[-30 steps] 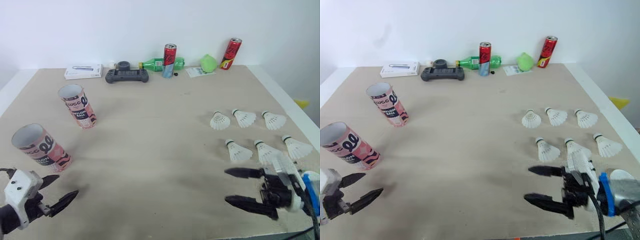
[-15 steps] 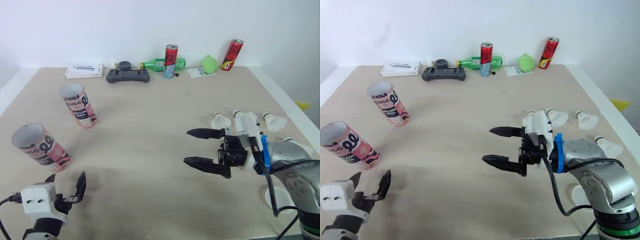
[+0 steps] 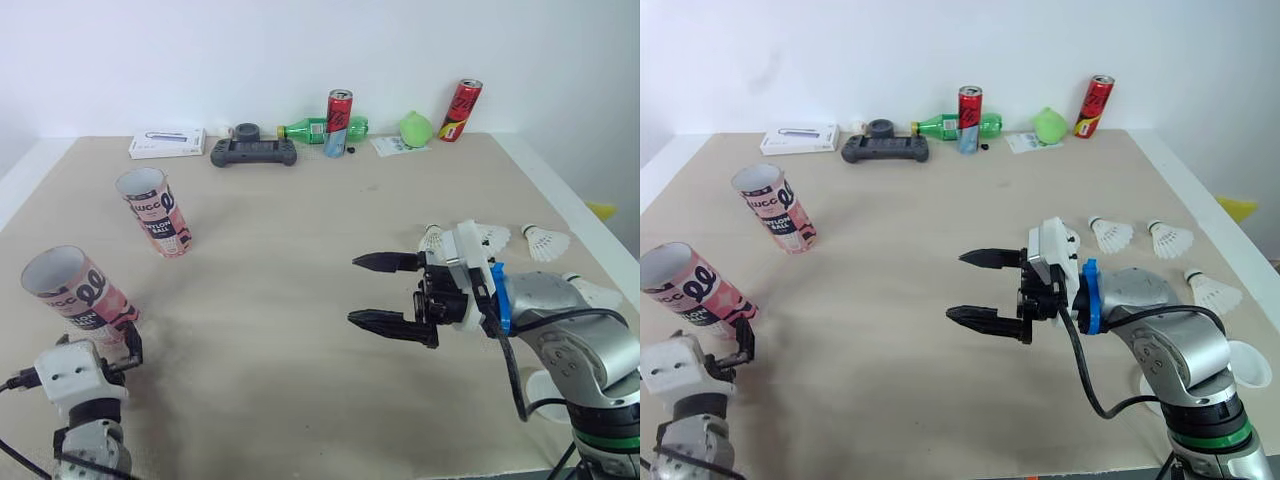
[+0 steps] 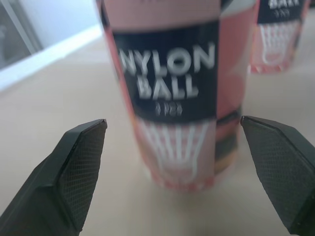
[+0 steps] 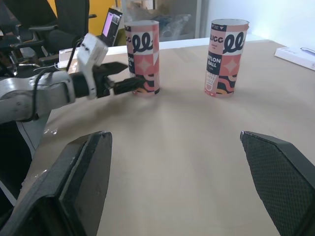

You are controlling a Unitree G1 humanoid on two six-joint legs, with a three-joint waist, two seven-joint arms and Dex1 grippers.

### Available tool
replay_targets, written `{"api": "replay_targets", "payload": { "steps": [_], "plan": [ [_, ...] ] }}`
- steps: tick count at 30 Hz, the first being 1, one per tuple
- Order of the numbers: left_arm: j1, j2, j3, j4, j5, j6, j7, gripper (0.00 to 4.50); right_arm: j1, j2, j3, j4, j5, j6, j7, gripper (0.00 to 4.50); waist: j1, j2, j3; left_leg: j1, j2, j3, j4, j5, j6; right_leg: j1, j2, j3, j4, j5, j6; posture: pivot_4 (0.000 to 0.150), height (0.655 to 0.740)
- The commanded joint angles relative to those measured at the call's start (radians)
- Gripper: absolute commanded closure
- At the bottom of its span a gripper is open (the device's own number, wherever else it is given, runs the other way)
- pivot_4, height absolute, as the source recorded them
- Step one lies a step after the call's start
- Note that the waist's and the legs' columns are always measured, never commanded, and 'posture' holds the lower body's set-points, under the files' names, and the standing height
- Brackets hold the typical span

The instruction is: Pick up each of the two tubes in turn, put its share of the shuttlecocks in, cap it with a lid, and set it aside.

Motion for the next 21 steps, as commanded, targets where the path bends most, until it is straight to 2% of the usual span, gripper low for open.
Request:
{"api": "replay_targets", "payload": {
  "steps": [1,8,17,21],
  "plan": [
    [-0.065,0.051,0.032,0.034,-0.030,0.001,0.009,0.00,-0.013,0.006,-0.003,-0.013,-0.004,-0.022,0.002,0.04,0.000,0.000,0.000,0.000,0.000,0.000,0.000,0.000,0.000,0.000,0.000,0.000,0.000,0.000,0.000,0.150,0.7377],
    [-0.179,0.147,0.064,0.162,-0.086,0.007,0.002,0.00,-0.005,0.019,0.003,-0.022,-0.010,-0.027,-0.007,0.04,0.000,0.000,0.000,0.000,0.000,0.000,-0.001,-0.001,0.001,0.000,0.002,0.001,0.002,0.000,0.000,0.150,0.7377],
    [-0.255,0.206,0.042,0.271,-0.119,-0.013,-0.039,0.00,-0.003,0.027,0.007,-0.032,-0.012,-0.028,-0.018,0.04,0.000,0.000,0.000,0.000,0.001,-0.001,-0.001,-0.001,0.001,0.000,0.002,0.001,0.002,0.001,-0.001,0.150,0.7377],
    [-0.271,0.219,0.053,0.302,-0.123,-0.025,-0.040,1.12,0.005,0.026,0.004,-0.039,-0.008,-0.027,-0.027,0.00,0.000,0.000,0.000,0.000,0.001,-0.001,-0.001,-0.001,0.001,0.000,0.002,0.001,0.003,0.001,-0.001,0.150,0.7377]
  ]
}}
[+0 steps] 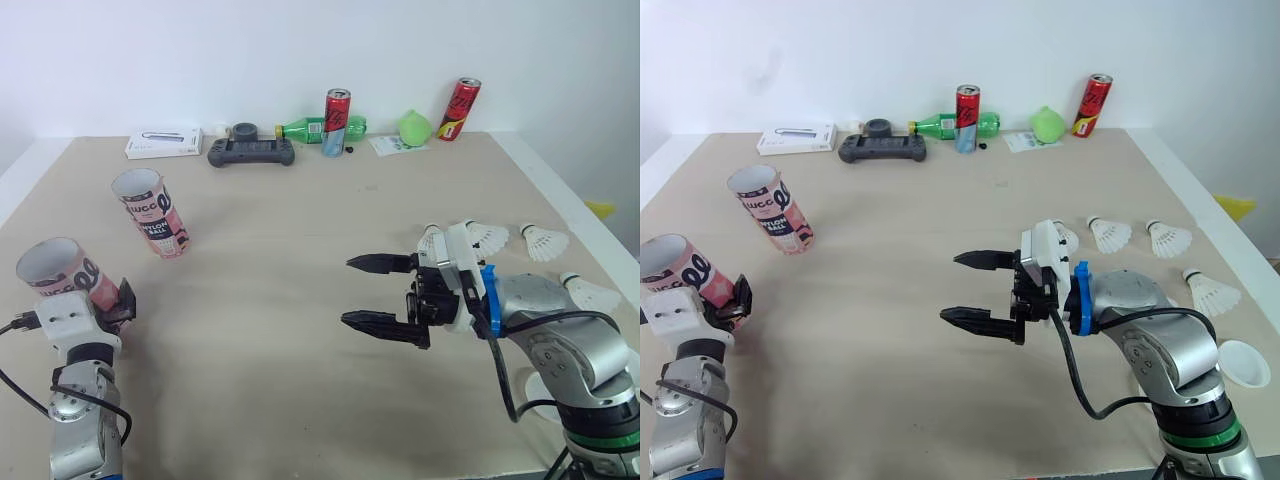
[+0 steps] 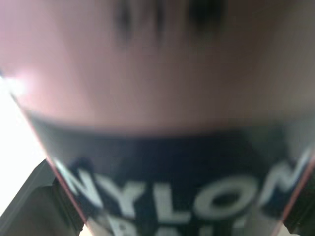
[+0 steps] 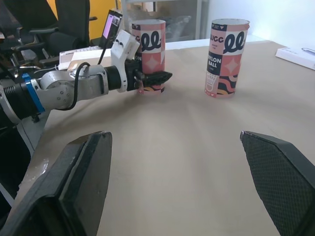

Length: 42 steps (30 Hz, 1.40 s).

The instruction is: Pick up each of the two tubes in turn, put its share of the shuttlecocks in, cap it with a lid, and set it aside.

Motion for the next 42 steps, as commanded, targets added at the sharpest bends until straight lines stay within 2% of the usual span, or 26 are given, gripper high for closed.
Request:
{"api": "replay_targets", "payload": {
  "steps": [1,4,6,11,15,18,20,24,27,31,35,38,42],
  "plan": [
    [-0.016,0.025,0.016,0.006,-0.008,-0.028,0.000,1.33,0.004,0.001,-0.020,-0.036,0.011,-0.013,-0.007,0.00,0.000,0.000,0.000,0.000,0.000,0.000,0.000,0.000,0.000,0.000,0.000,0.000,0.000,0.000,0.000,0.150,0.7377],
    [-0.016,0.038,0.008,0.009,-0.014,-0.034,-0.016,1.68,0.014,0.004,-0.028,-0.042,0.018,-0.011,-0.016,0.00,0.000,0.000,0.000,0.000,0.000,0.000,0.000,0.000,0.000,0.000,0.000,0.000,0.000,0.000,0.000,0.150,0.7377],
    [-0.001,0.058,-0.016,-0.014,0.002,-0.046,-0.048,1.68,0.030,0.011,-0.043,-0.050,0.029,-0.009,-0.036,0.00,0.000,0.000,0.000,0.000,0.000,0.000,0.000,0.000,0.000,0.000,0.000,0.000,0.000,0.000,0.000,0.150,0.7377],
    [0.120,0.162,-0.155,-0.200,0.004,-0.029,-0.246,1.68,0.154,0.056,-0.126,-0.108,0.031,-0.033,-0.149,0.00,0.001,0.000,0.000,0.000,0.000,0.001,-0.002,-0.001,-0.001,-0.001,-0.001,0.000,0.000,0.000,-0.001,0.150,0.7377],
    [0.135,0.280,-0.262,-0.341,-0.034,0.079,-0.397,1.68,0.267,0.091,-0.186,-0.156,-0.018,-0.064,-0.255,0.00,0.003,0.001,0.000,-0.001,0.000,0.000,-0.002,-0.001,-0.002,-0.002,-0.002,0.000,0.000,-0.003,-0.006,0.150,0.7377],
    [0.053,0.426,-0.362,-0.425,-0.063,0.230,-0.528,1.68,0.355,0.128,-0.254,-0.194,-0.098,-0.095,-0.383,0.00,0.003,0.002,0.001,-0.001,0.000,-0.001,-0.002,-0.001,-0.002,-0.002,-0.002,0.000,0.000,-0.004,-0.006,0.150,0.7377],
    [-0.064,0.527,-0.411,-0.427,-0.066,0.332,-0.597,1.68,0.429,0.161,-0.283,-0.224,-0.181,-0.135,-0.460,0.00,0.002,0.003,0.001,-0.001,0.000,-0.001,-0.002,-0.001,-0.003,-0.002,-0.002,0.000,0.000,-0.004,-0.006,0.150,0.7377],
    [-0.298,0.688,-0.534,-0.354,-0.031,0.458,-0.745,1.68,0.578,0.239,-0.282,-0.269,-0.346,-0.247,-0.563,0.00,-0.005,0.005,0.000,0.000,0.001,0.001,-0.006,0.001,-0.005,-0.005,0.000,0.000,0.000,-0.004,-0.006,0.150,0.7377],
    [-0.451,0.772,-0.660,-0.254,0.031,0.477,-0.880,1.68,0.696,0.319,-0.260,-0.297,-0.437,-0.303,-0.639,0.00,-0.019,0.006,-0.001,0.000,0.001,0.006,-0.012,0.001,-0.005,-0.010,0.001,0.005,0.001,-0.003,-0.006,0.150,0.7377],
    [-0.573,0.758,-0.770,-0.156,0.085,0.461,-0.971,1.68,0.793,0.391,-0.239,-0.324,-0.499,-0.318,-0.700,0.00,-0.021,0.005,-0.001,-0.002,0.002,0.005,-0.016,0.001,-0.005,-0.014,0.005,0.010,0.003,-0.004,-0.005,0.150,0.7377],
    [-0.611,0.728,-0.838,-0.099,0.144,0.434,-0.999,1.68,0.820,0.428,-0.215,-0.311,-0.526,-0.281,-0.741,0.00,-0.025,0.006,-0.001,-0.002,0.003,0.005,-0.016,0.001,-0.005,-0.015,0.007,0.011,0.004,-0.005,-0.007,0.150,0.7377],
    [-0.615,0.693,-0.858,-0.073,0.174,0.417,-1.000,1.68,0.807,0.439,-0.185,-0.287,-0.547,-0.258,-0.757,0.00,-0.026,0.007,-0.002,0.000,0.002,0.005,-0.016,0.002,-0.005,-0.013,0.007,0.015,0.005,-0.007,-0.010,0.150,0.7377],
    [-0.613,0.648,-0.850,-0.072,0.188,0.418,-1.002,1.68,0.698,0.453,-0.160,-0.186,-0.565,-0.226,-0.792,0.00,-0.026,0.007,-0.003,0.002,-0.003,0.005,-0.015,0.006,-0.001,-0.011,0.008,0.024,0.007,-0.008,-0.012,0.150,0.7377]
  ]
}}
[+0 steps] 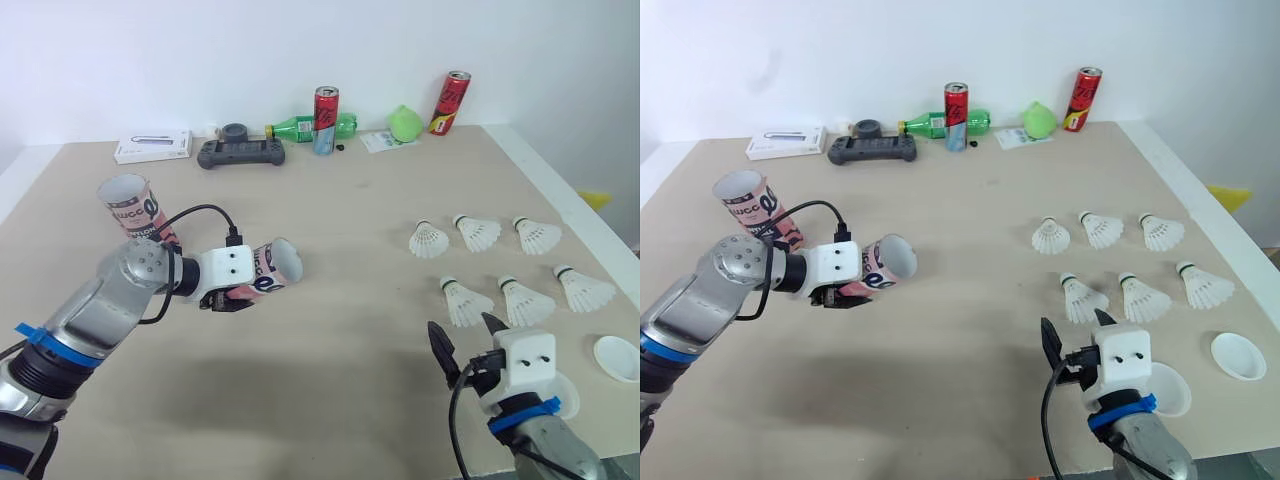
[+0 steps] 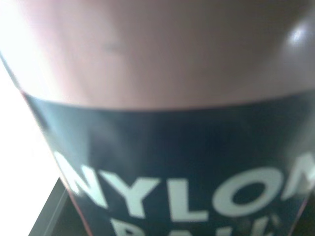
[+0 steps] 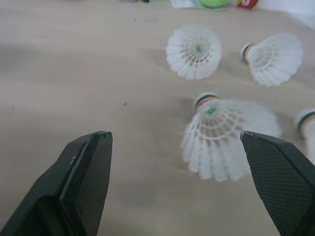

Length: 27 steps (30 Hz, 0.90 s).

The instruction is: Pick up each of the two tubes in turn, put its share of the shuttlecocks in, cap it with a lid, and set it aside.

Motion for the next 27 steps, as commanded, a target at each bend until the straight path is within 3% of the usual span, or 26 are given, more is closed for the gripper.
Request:
{"api": "replay_targets", "payload": {
  "steps": [1,5,8,16,18,23,27],
  "plan": [
    [0.009,-0.037,-0.021,0.002,0.012,-0.004,-0.008,1.68,-0.084,0.013,0.005,0.065,-0.017,0.013,-0.034,0.00,0.000,0.000,0.000,0.000,-0.001,0.000,0.000,0.002,0.000,0.000,0.000,0.002,0.000,0.000,0.000,0.150,0.7377],
    [0.015,-0.055,-0.020,0.000,0.027,-0.004,-0.016,1.68,-0.170,0.024,-0.015,0.166,-0.005,0.018,-0.049,0.00,0.000,0.000,0.000,-0.001,-0.011,-0.002,0.000,0.005,0.002,0.002,-0.001,0.009,0.000,0.001,0.001,0.150,0.7377],
    [0.017,-0.063,-0.021,0.006,0.031,0.006,-0.022,1.69,-0.249,0.021,-0.026,0.240,-0.002,0.027,-0.062,0.76,-0.002,0.000,-0.001,-0.002,-0.015,-0.001,0.000,0.006,0.003,0.002,-0.001,0.018,0.000,0.002,0.004,0.150,0.7377],
    [0.017,-0.097,-0.015,0.018,0.040,-0.004,-0.025,1.69,-0.277,0.021,-0.012,0.283,-0.007,-0.007,-0.047,4.00,0.000,0.000,-0.001,-0.003,-0.021,-0.002,0.000,0.006,0.005,0.003,0.000,0.029,0.001,0.003,0.007,0.150,0.7377],
    [0.024,-0.107,-0.006,0.010,0.025,0.003,-0.033,1.69,-0.260,-0.002,-0.001,0.263,0.002,-0.015,-0.005,4.34,0.000,0.000,-0.001,-0.003,-0.022,-0.002,0.000,0.007,0.007,0.003,0.000,0.030,0.001,0.003,0.008,0.150,0.7377],
    [0.026,-0.116,-0.005,0.032,0.046,-0.007,-0.032,1.69,-0.233,-0.075,0.026,0.128,0.115,-0.009,0.156,4.34,0.000,0.001,-0.001,-0.003,-0.024,-0.004,0.000,0.008,0.008,0.005,0.000,0.031,0.001,0.004,0.009,0.150,0.7377],
    [0.022,-0.123,-0.010,0.048,0.057,-0.011,-0.038,1.69,-0.391,-0.237,0.074,0.036,0.220,0.071,0.334,4.34,-0.005,0.001,-0.001,-0.002,-0.025,-0.002,0.002,0.009,0.010,0.006,0.000,0.034,0.001,0.005,0.012,0.150,0.7377]
  ]
}}
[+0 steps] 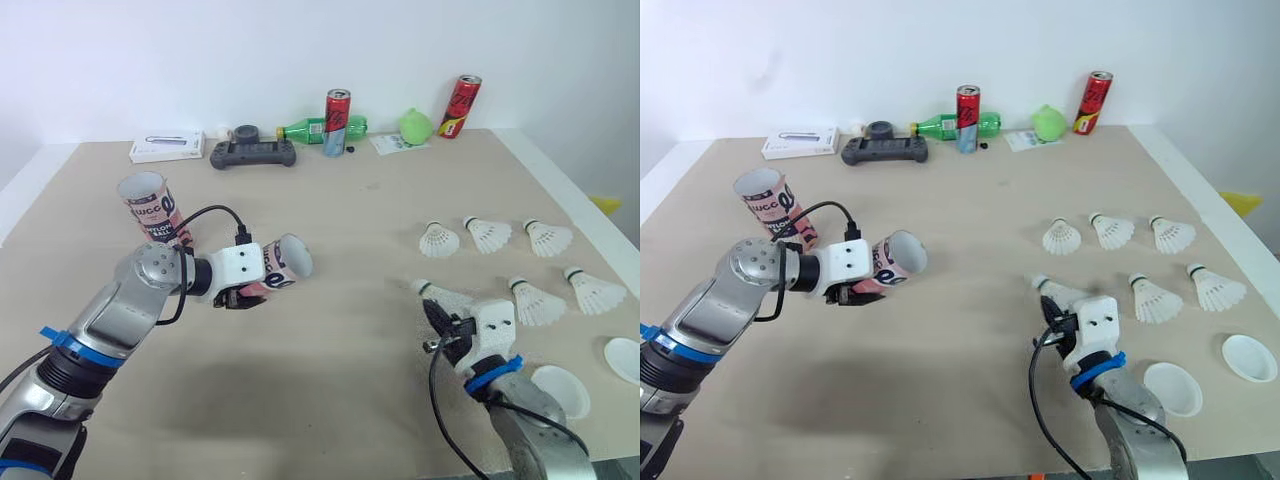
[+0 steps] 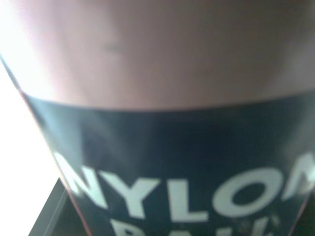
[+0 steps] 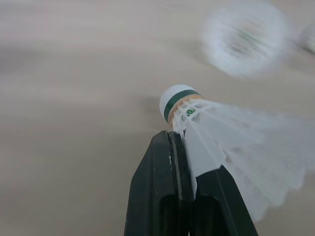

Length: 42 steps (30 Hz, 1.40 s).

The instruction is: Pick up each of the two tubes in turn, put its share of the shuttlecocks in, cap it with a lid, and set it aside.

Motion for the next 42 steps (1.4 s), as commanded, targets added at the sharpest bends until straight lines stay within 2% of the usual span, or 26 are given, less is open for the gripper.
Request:
{"api": "replay_targets", "payload": {
  "steps": [1,4,8,13,19,22,23,24,28,29,30,35,38,42],
  "plan": [
    [0.012,-0.021,-0.046,0.021,0.006,-0.010,-0.017,1.69,-0.164,-0.123,0.033,-0.097,0.101,0.063,0.158,4.34,-0.001,-0.001,0.001,0.001,-0.001,-0.001,0.000,0.001,0.002,0.002,0.000,0.000,0.000,0.000,0.000,0.150,0.7377],
    [0.003,-0.030,-0.050,0.041,0.019,-0.010,-0.019,1.69,-0.345,-0.248,0.087,-0.048,0.100,0.086,0.277,4.34,0.000,-0.002,0.001,0.004,-0.003,-0.004,0.000,0.003,0.004,0.006,0.000,0.000,-0.001,-0.001,0.000,0.150,0.7377],
    [-0.001,-0.037,-0.048,0.057,0.026,-0.014,-0.019,1.69,-0.509,-0.312,0.175,0.039,0.074,0.078,0.382,4.34,0.001,-0.003,0.001,0.003,-0.006,-0.009,-0.001,0.003,0.004,0.008,0.000,-0.001,-0.001,-0.002,0.000,0.150,0.7377],
    [0.016,-0.037,-0.036,0.040,0.026,-0.004,-0.011,1.69,-0.719,-0.238,0.349,0.209,-0.013,0.031,0.462,4.34,0.000,-0.001,0.000,0.002,-0.007,-0.011,-0.001,0.003,0.005,0.008,0.000,-0.001,-0.001,-0.003,0.001,0.150,0.7377],
    [0.046,-0.032,-0.024,0.014,0.029,0.013,-0.002,1.69,-0.809,-0.169,0.441,0.309,-0.077,-0.012,0.512,4.34,0.000,-0.002,0.000,0.001,-0.007,-0.013,-0.001,0.004,0.007,0.008,0.000,-0.002,0.000,-0.003,0.001,0.150,0.7377],
    [0.050,-0.033,-0.022,0.008,0.033,0.017,-0.002,1.69,-0.822,-0.154,0.447,0.311,-0.082,-0.006,0.528,3.52,-0.001,-0.002,0.000,0.001,-0.006,-0.013,-0.001,0.004,0.007,0.008,0.000,-0.001,0.000,-0.002,0.001,0.150,0.7377],
    [0.050,-0.034,-0.021,0.008,0.034,0.018,-0.002,1.69,-0.823,-0.153,0.443,0.307,-0.078,0.002,0.533,3.11,-0.001,-0.002,0.000,0.001,-0.006,-0.013,-0.001,0.004,0.007,0.008,0.000,-0.001,0.000,-0.002,0.001,0.150,0.7377],
    [0.049,-0.035,-0.021,0.009,0.035,0.019,-0.002,1.69,-0.823,-0.153,0.437,0.302,-0.073,0.009,0.535,2.51,-0.001,-0.002,0.000,0.001,-0.006,-0.013,-0.001,0.004,0.007,0.008,0.000,-0.002,0.000,-0.002,0.001,0.150,0.7377],
    [0.050,-0.044,-0.024,0.010,0.040,0.018,0.002,1.69,-0.786,-0.146,0.349,0.240,-0.006,0.068,0.498,0.79,0.000,-0.002,0.000,0.001,-0.006,-0.013,-0.001,0.004,0.007,0.008,0.000,-0.002,0.000,-0.003,0.001,0.150,0.7377],
    [0.051,-0.046,-0.026,0.012,0.041,0.016,0.003,1.69,-0.768,-0.143,0.317,0.216,0.019,0.095,0.480,0.16,0.000,-0.002,0.000,0.001,-0.006,-0.014,-0.002,0.004,0.007,0.008,0.000,-0.002,0.000,-0.003,0.001,0.150,0.7377],
    [0.052,-0.048,-0.027,0.013,0.042,0.015,0.004,1.69,-0.740,-0.137,0.272,0.184,0.054,0.130,0.449,0.03,0.001,-0.002,0.000,0.001,-0.006,-0.015,-0.002,0.004,0.007,0.008,0.000,-0.002,0.000,-0.003,0.001,0.150,0.7377],
    [0.050,-0.052,-0.023,0.026,0.043,0.010,0.009,1.69,-0.496,-0.124,0.050,0.042,0.132,0.230,0.278,0.03,0.005,-0.002,0.000,0.000,-0.006,-0.018,-0.001,0.004,0.007,0.010,-0.002,-0.003,0.000,-0.004,0.001,0.150,0.7377],
    [0.051,-0.050,-0.019,0.032,0.043,0.005,0.009,1.69,-0.343,-0.090,-0.015,-0.007,0.074,0.240,0.137,0.03,0.003,-0.001,-0.001,0.000,-0.007,-0.017,-0.002,0.004,0.006,0.009,-0.003,-0.003,0.000,-0.005,0.002,0.150,0.7377],
    [0.049,-0.052,-0.023,0.038,0.042,-0.001,0.004,1.69,-0.276,-0.036,0.033,0.017,-0.083,0.282,-0.078,0.03,0.000,0.002,-0.002,0.001,-0.006,-0.017,-0.002,0.005,0.006,0.009,-0.003,-0.003,0.000,-0.004,0.002,0.150,0.7377]
  ]
}}
